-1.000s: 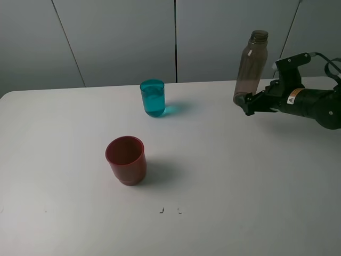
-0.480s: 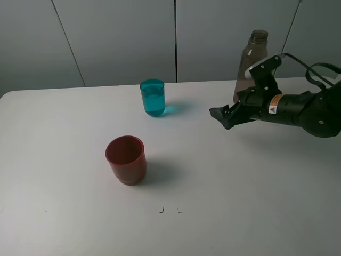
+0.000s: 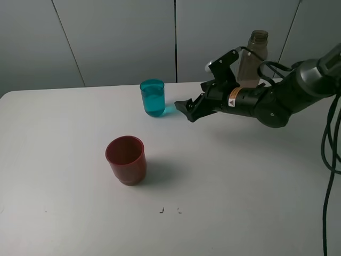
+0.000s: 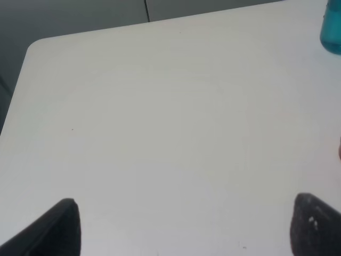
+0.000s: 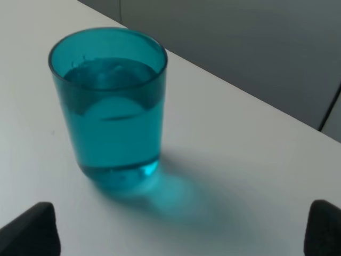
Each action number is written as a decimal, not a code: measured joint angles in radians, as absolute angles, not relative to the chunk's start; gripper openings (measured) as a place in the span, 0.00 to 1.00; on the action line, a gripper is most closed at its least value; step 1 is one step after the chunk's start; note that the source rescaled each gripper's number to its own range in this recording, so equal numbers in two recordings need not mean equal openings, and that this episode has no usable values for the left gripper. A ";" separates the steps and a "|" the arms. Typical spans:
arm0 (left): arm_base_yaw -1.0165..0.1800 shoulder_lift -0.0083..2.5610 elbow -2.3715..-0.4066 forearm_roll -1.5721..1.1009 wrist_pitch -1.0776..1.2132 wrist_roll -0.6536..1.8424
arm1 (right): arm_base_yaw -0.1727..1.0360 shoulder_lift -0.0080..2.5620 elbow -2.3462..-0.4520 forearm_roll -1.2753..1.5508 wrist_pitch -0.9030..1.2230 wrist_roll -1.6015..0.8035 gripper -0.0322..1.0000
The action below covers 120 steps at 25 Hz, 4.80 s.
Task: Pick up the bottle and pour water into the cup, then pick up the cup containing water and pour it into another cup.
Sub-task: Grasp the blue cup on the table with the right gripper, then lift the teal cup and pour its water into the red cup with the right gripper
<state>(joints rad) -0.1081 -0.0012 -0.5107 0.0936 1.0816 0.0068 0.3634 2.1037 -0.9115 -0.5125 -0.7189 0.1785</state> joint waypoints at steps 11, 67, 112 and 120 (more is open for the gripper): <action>-0.108 -0.001 -0.511 0.094 1.082 0.007 | 0.441 2.263 -1.115 -0.479 -0.712 0.206 1.00; -0.108 -0.001 -0.511 0.094 1.082 0.000 | 0.522 2.538 -1.491 -0.509 -0.695 0.253 1.00; -0.108 -0.001 -0.511 0.094 1.082 0.000 | 0.523 2.454 -1.391 -0.567 -0.722 0.223 0.10; -0.108 -0.001 -0.511 0.094 1.082 0.000 | 0.518 2.410 -1.362 -0.674 -0.753 0.223 0.10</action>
